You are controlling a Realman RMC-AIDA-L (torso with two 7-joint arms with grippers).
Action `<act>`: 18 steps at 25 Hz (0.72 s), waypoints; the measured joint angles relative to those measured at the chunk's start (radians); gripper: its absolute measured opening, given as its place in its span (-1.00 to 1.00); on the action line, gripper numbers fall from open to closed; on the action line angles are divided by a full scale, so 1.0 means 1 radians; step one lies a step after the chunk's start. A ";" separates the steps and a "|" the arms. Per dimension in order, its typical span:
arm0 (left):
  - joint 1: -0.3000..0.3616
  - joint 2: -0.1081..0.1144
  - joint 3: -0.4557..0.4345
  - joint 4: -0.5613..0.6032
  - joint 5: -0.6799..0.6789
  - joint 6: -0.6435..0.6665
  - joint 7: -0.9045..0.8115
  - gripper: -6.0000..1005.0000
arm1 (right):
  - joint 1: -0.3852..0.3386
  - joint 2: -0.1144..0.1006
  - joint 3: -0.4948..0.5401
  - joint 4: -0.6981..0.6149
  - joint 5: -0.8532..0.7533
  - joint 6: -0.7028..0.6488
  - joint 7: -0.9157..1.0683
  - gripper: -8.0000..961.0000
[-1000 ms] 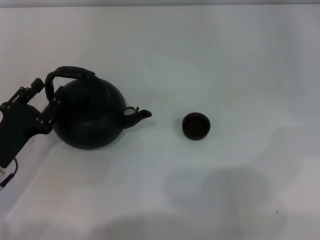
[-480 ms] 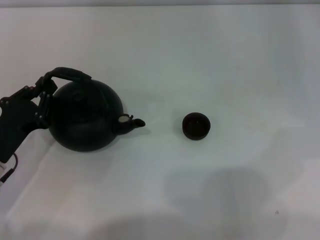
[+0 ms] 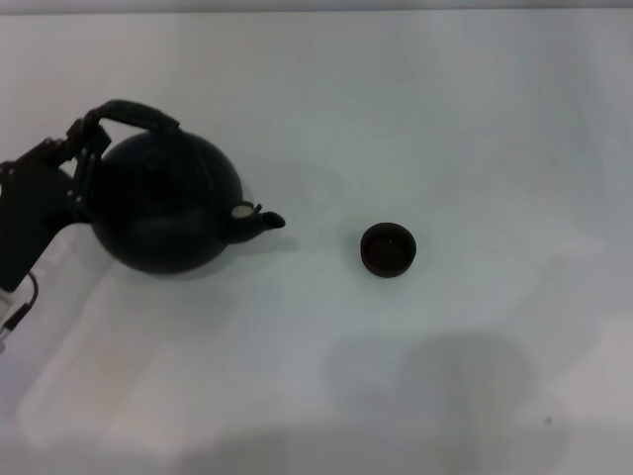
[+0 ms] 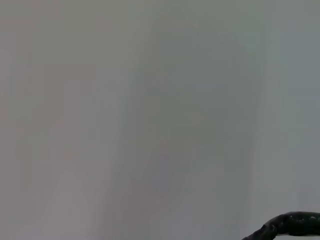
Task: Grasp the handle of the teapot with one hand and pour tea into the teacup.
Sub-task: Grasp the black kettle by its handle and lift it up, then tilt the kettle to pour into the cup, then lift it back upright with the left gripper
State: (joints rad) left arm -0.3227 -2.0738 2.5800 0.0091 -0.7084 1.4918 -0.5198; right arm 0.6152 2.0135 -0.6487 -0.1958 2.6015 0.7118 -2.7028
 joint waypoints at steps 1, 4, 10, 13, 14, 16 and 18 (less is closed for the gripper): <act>-0.010 0.000 0.000 0.000 0.000 0.001 0.000 -0.72 | 0.000 0.000 0.000 0.000 0.000 0.000 0.000 0.76; -0.035 -0.001 0.002 0.000 0.001 0.001 0.007 -0.72 | 0.000 0.000 0.000 0.001 0.000 0.000 0.000 0.76; -0.091 -0.002 0.009 0.013 0.010 0.001 0.137 -0.73 | 0.001 0.001 0.000 0.005 0.000 0.000 0.000 0.76; -0.095 -0.003 0.009 0.049 0.010 0.000 0.268 -0.73 | 0.003 0.001 0.000 0.011 0.000 0.000 0.000 0.76; -0.096 -0.003 0.008 0.064 0.010 0.000 0.319 -0.73 | 0.004 0.001 0.000 0.012 0.000 0.000 0.000 0.76; -0.096 -0.004 0.008 0.088 0.010 -0.001 0.391 -0.74 | 0.003 0.001 0.000 0.013 0.000 0.000 0.000 0.76; -0.097 -0.005 0.008 0.100 0.010 -0.001 0.424 -0.74 | 0.004 0.001 0.000 0.013 0.000 0.000 0.000 0.76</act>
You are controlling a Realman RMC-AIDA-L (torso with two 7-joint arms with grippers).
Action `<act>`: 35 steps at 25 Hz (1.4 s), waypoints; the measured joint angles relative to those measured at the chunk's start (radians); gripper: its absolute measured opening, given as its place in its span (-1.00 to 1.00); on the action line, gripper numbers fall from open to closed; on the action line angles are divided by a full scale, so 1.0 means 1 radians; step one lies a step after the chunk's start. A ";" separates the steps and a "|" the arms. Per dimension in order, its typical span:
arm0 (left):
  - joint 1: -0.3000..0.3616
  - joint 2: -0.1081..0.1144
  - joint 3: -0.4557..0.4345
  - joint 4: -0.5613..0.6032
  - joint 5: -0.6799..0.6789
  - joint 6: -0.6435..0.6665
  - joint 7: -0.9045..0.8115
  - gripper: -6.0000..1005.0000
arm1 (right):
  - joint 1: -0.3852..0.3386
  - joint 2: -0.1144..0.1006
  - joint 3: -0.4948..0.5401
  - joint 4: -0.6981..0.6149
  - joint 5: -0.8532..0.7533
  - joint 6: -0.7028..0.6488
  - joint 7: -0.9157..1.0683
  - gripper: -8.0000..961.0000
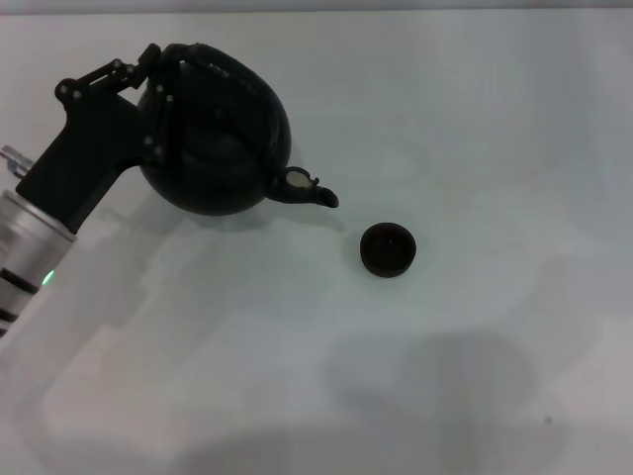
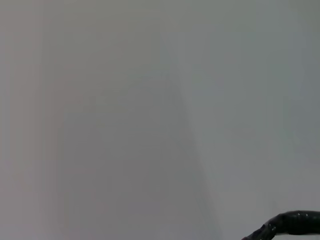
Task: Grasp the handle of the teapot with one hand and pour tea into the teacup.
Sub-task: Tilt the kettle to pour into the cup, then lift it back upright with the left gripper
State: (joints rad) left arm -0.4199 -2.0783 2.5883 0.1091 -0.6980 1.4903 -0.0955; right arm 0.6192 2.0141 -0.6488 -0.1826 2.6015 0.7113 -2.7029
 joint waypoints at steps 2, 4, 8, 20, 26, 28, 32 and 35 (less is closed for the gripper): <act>-0.008 0.000 0.002 0.009 0.001 -0.001 0.026 -0.74 | 0.001 0.000 0.000 0.000 0.000 0.000 0.000 0.76; -0.012 0.000 0.002 0.010 0.001 -0.002 0.029 -0.74 | 0.002 0.000 -0.001 0.000 0.000 0.001 0.000 0.76; -0.029 0.000 0.004 0.011 0.003 -0.013 0.031 -0.75 | 0.004 0.001 -0.001 0.000 0.000 0.003 0.009 0.76; -0.077 0.000 0.040 0.012 0.019 -0.062 0.086 -0.76 | -0.003 0.003 0.000 0.016 0.000 0.006 0.026 0.76; -0.107 0.001 0.043 0.013 0.046 -0.093 0.126 -0.76 | -0.004 0.004 0.000 0.020 0.001 0.007 0.026 0.76; -0.117 0.002 0.043 0.013 0.054 -0.110 0.138 -0.76 | -0.003 0.004 0.000 0.022 0.003 0.007 0.026 0.76; -0.128 0.000 0.043 0.014 0.063 -0.132 0.170 -0.76 | -0.004 0.005 0.000 0.023 0.006 0.009 0.026 0.76; -0.131 0.000 0.042 0.014 0.067 -0.133 0.188 -0.77 | -0.004 0.005 0.000 0.023 0.006 0.009 0.026 0.76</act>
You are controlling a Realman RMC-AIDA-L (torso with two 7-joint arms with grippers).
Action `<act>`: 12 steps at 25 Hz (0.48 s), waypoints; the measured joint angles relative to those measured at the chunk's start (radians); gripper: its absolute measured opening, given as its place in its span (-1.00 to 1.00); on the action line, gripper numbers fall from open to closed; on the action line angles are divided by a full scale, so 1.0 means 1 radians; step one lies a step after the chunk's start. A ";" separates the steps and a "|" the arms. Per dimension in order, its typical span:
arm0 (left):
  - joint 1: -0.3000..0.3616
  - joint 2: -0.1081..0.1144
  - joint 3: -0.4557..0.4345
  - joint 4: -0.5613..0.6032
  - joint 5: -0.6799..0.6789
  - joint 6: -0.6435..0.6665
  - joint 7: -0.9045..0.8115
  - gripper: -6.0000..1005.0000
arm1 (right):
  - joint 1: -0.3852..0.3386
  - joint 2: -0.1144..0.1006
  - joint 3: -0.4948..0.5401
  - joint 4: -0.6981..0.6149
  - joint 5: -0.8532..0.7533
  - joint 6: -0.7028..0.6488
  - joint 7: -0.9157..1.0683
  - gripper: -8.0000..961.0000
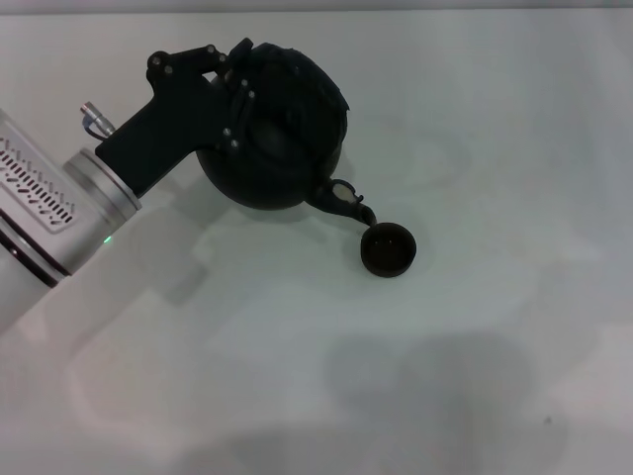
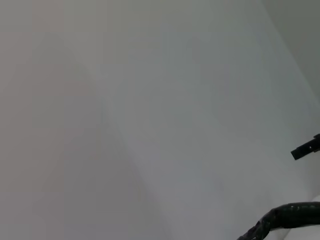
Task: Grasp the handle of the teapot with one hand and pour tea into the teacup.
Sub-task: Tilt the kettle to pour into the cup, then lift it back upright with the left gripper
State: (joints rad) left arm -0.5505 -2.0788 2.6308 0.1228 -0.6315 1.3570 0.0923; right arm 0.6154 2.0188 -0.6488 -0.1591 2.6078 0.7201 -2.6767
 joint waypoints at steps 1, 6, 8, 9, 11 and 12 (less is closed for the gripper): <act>-0.001 0.000 0.000 0.000 0.000 0.000 0.004 -0.77 | 0.000 0.000 0.000 0.000 0.000 0.000 0.000 0.76; -0.010 0.000 0.000 0.001 0.011 -0.010 0.011 -0.77 | 0.002 0.000 0.000 0.000 0.000 0.000 0.000 0.76; -0.016 0.000 0.000 0.002 0.022 -0.022 0.012 -0.77 | 0.002 0.000 0.000 0.000 0.000 0.000 0.000 0.76; -0.019 0.000 0.000 0.002 0.024 -0.029 0.012 -0.77 | 0.003 0.000 0.000 0.000 0.000 0.000 0.000 0.76; -0.023 0.000 0.000 0.002 0.025 -0.037 0.012 -0.77 | 0.004 0.000 0.000 0.000 0.000 0.000 0.000 0.76; -0.025 0.000 0.000 0.002 0.025 -0.041 0.013 -0.78 | 0.004 0.000 0.000 0.000 0.000 0.000 0.000 0.76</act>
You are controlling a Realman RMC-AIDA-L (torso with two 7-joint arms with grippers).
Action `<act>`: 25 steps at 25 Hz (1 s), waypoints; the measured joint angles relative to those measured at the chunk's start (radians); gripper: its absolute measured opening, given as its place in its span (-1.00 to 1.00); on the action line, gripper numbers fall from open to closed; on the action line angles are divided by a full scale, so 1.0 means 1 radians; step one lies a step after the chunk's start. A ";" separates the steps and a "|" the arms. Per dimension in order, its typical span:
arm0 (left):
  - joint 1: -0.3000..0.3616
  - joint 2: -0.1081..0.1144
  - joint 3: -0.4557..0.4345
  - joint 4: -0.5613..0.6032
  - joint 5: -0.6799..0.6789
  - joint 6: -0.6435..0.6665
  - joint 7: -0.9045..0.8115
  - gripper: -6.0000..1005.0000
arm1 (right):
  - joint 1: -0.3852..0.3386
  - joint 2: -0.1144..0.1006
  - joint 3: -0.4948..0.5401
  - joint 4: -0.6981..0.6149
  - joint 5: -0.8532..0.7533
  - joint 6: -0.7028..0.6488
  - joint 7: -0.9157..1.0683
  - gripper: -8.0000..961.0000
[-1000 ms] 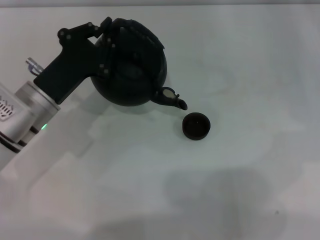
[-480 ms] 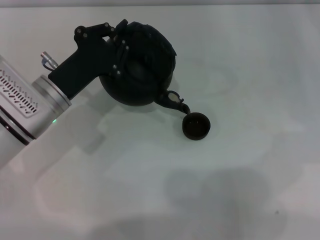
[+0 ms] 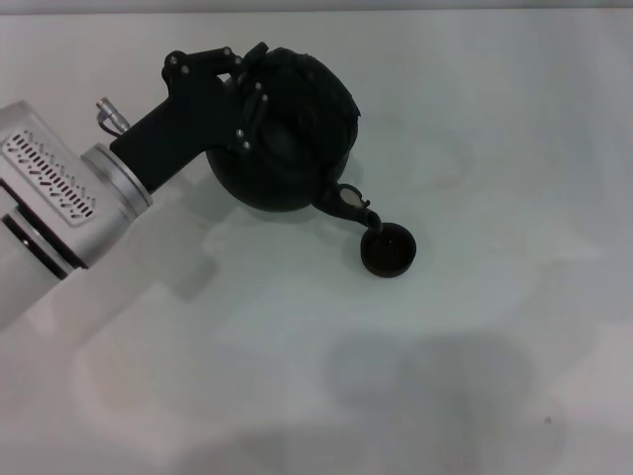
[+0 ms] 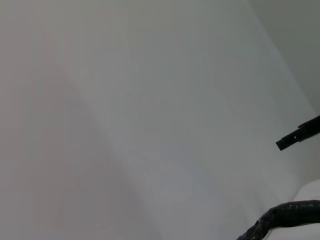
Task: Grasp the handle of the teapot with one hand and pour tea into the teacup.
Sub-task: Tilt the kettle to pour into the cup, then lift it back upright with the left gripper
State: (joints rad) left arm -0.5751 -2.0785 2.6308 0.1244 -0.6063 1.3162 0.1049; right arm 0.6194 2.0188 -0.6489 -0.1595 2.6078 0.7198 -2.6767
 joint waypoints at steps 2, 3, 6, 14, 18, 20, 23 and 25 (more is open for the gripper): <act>-0.001 0.000 0.000 0.000 0.000 -0.002 0.007 -0.78 | 0.000 0.000 0.000 0.000 0.000 0.000 0.000 0.76; -0.001 0.000 0.000 0.000 0.000 -0.003 0.015 -0.78 | 0.000 0.000 0.000 0.000 0.000 0.000 0.000 0.76; -0.001 0.000 0.000 0.008 0.001 -0.010 0.049 -0.78 | -0.001 0.000 0.000 0.000 0.000 -0.001 0.000 0.76; -0.010 0.000 0.000 0.015 0.014 -0.014 0.086 -0.78 | 0.001 0.000 0.000 0.001 0.000 -0.003 0.000 0.76; -0.011 0.000 0.000 0.031 0.020 -0.014 0.126 -0.78 | 0.001 0.001 0.000 0.001 0.000 -0.004 0.008 0.76; -0.011 0.000 0.000 0.036 0.026 -0.017 0.140 -0.78 | 0.001 0.002 0.000 0.002 0.000 -0.004 0.020 0.76; -0.011 0.000 0.000 0.038 0.028 -0.023 0.148 -0.79 | -0.001 0.002 0.000 0.002 0.000 -0.003 0.025 0.76; -0.011 0.000 0.000 0.038 0.028 -0.024 0.154 -0.79 | -0.003 0.002 0.000 0.002 0.000 -0.002 0.025 0.76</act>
State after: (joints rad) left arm -0.5860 -2.0785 2.6308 0.1622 -0.5782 1.2918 0.2590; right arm 0.6165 2.0203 -0.6488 -0.1580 2.6077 0.7174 -2.6515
